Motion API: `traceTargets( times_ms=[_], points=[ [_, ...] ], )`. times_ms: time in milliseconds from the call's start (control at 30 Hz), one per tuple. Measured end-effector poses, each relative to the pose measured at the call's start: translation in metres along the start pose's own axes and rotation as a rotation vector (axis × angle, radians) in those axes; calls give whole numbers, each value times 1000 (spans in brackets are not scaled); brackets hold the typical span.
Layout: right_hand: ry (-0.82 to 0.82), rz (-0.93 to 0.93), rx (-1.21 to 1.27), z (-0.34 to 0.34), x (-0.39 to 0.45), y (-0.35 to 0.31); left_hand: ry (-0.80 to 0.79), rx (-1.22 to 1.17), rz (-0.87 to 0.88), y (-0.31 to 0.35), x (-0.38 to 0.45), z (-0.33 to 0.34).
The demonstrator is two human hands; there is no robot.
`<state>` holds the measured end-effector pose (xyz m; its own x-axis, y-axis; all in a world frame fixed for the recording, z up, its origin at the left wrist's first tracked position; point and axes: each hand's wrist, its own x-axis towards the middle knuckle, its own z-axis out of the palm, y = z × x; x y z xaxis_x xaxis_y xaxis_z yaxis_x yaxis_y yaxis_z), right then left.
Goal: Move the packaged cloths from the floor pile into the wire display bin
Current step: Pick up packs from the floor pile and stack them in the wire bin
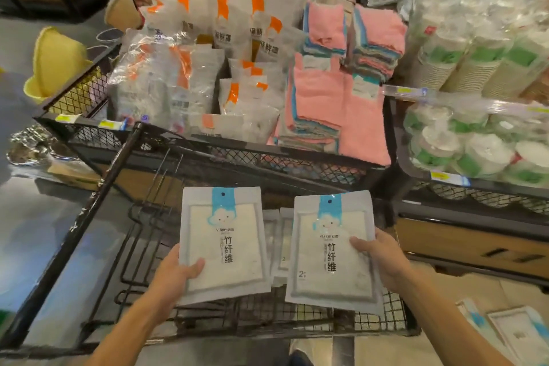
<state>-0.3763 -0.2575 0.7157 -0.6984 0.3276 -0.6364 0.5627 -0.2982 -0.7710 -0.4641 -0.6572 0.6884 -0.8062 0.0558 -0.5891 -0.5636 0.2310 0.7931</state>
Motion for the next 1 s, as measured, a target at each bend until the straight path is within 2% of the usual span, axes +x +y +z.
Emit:
traceTargets(
  times_ms=[333, 533, 700, 900, 1000],
  points=[
    [104, 177, -141, 27, 115, 42, -48, 136, -183, -51, 130, 32],
    [181, 263, -190, 43, 186, 86, -71, 199, -211, -87, 199, 48],
    [289, 270, -187, 49, 226, 120, 12, 316, -214, -109, 230, 65],
    [423, 126, -620, 61, 248, 140, 193, 672, -67, -123, 232, 93],
    [467, 132, -809, 65, 252, 146, 222, 1090, 69, -129, 231, 104]
  ],
)
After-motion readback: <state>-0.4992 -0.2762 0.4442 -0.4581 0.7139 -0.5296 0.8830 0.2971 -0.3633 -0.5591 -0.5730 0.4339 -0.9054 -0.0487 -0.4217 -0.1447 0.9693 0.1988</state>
